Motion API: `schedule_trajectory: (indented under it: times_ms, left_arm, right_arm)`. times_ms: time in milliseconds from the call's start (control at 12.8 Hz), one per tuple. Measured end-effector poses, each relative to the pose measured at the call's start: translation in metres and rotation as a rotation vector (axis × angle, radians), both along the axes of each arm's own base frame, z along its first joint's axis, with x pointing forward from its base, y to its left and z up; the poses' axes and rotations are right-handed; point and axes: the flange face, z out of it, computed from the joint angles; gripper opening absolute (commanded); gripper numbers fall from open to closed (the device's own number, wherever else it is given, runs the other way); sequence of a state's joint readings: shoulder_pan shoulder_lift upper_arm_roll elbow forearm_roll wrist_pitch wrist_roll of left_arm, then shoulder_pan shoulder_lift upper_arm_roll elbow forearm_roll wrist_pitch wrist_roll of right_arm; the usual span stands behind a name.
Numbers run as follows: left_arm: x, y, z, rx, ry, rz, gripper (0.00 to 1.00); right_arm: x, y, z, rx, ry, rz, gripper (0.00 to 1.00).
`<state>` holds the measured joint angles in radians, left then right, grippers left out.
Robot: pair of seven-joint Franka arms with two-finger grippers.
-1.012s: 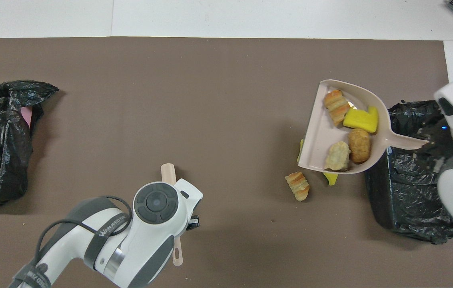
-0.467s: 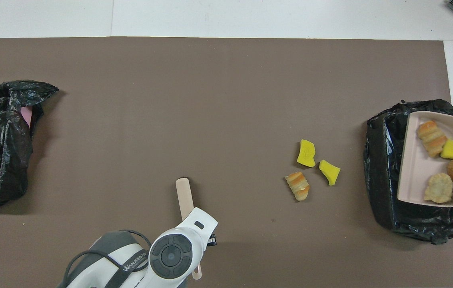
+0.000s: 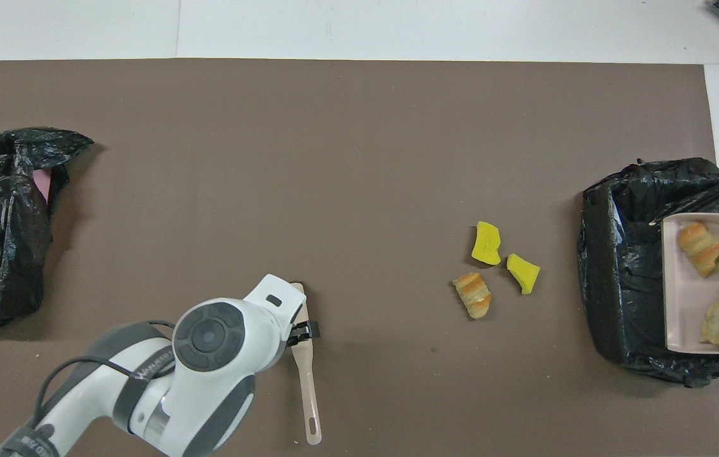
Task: Sweep and dump trash in bin
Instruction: 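Tip the dustpan into the bag while the left gripper drops the brush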
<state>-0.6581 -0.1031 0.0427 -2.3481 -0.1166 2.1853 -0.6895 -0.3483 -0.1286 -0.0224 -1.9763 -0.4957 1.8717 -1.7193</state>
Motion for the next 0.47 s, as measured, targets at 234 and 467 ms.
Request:
schedule_trajectory:
  times_ms: [234, 467]
  left_arm:
    - [0.072, 0.056, 0.028, -0.031, -0.011, -0.126, 1.00]
    - [0.127, 0.116, 0.050, -0.056, -0.073, -0.159, 1.00]
  right_arm:
    - [0.007, 0.034, -0.012, -0.108, 0.051, 0.133, 0.00]
    - [0.010, 0.046, -0.006, -0.200, 0.074, 0.199, 0.00]
